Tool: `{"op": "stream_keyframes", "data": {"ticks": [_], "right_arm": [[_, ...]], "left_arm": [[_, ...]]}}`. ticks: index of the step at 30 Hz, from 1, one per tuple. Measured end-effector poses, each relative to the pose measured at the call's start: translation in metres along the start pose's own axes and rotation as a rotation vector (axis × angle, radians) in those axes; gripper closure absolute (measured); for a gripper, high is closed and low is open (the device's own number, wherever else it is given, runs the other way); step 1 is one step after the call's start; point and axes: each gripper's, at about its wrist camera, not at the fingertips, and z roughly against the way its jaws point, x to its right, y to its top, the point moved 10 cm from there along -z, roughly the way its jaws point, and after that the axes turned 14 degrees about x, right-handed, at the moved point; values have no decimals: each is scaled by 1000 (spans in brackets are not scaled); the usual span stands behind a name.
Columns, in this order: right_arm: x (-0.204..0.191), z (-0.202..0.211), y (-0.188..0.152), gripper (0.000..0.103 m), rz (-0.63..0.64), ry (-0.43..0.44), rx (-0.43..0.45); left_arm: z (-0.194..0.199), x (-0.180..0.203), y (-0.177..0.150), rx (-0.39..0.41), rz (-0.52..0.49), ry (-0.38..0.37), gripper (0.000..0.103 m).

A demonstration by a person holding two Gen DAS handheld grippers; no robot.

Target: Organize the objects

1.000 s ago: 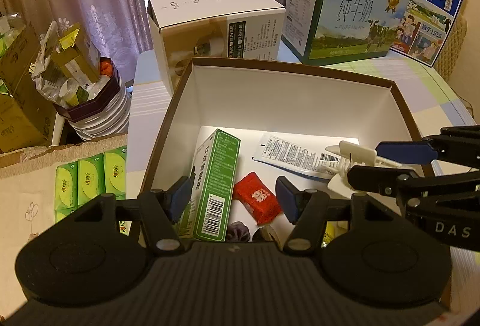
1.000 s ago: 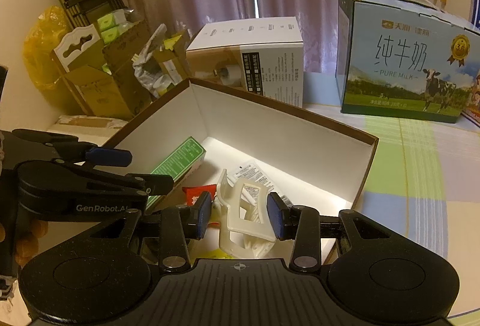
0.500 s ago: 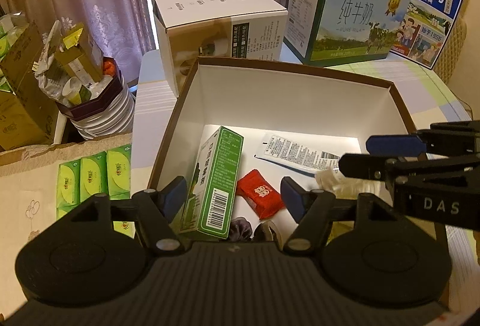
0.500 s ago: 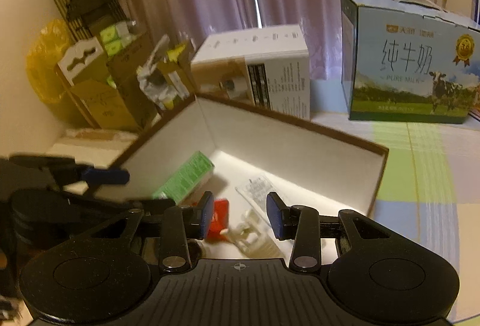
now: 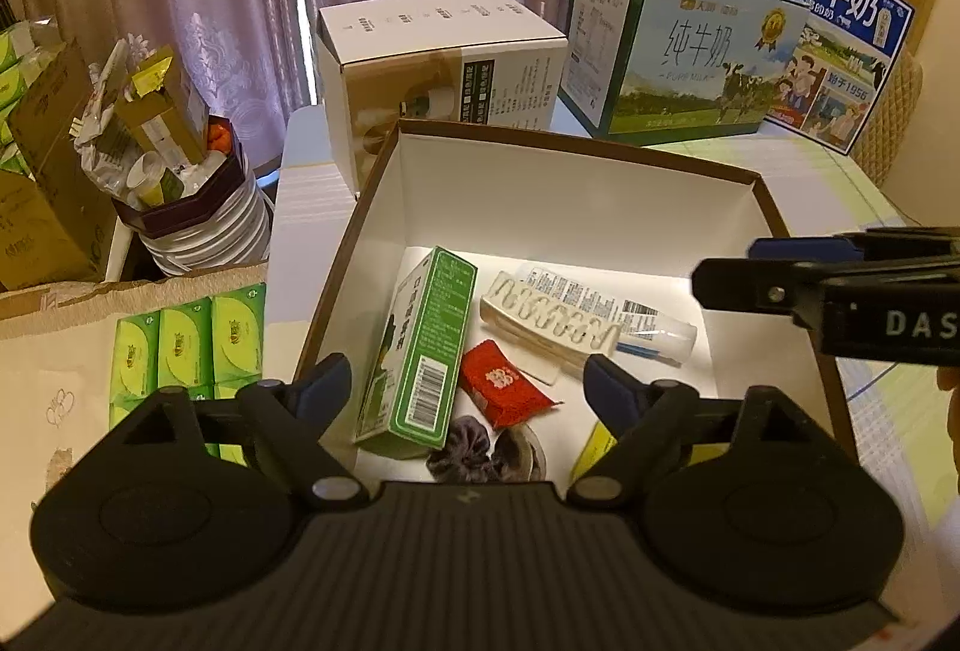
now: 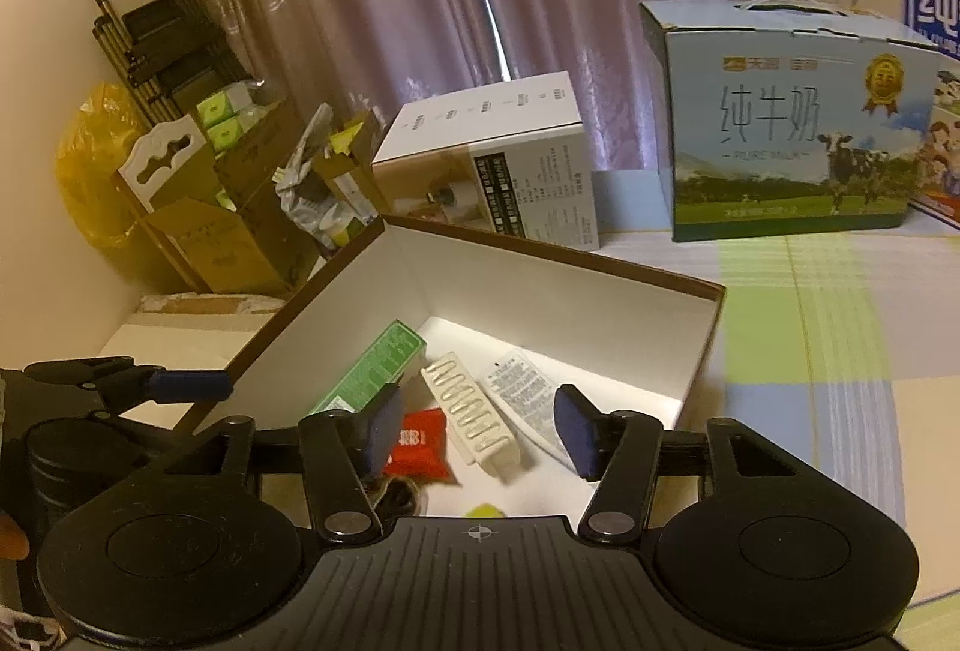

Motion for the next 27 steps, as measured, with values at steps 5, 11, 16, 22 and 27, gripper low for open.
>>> {"op": "stream_keyframes", "data": {"ticks": [5,11,16,22,27], "right_arm": [[-1,21,-3,42,11,-1,12],[-8,44,-10,37,37,-10,19],[-13,65,-13,35,50,-16,27],[-18,97,-19,34,63,-19,41],[-22,127,-25,32,77,-5,54]], "left_arm": [[13,0,-1,14,21,-1,14],[32,3,3,51,33,1,6],[50,9,6,78,35,3,3],[80,16,7,124,34,15,1],[110,25,2,149,47,35,1]]}}
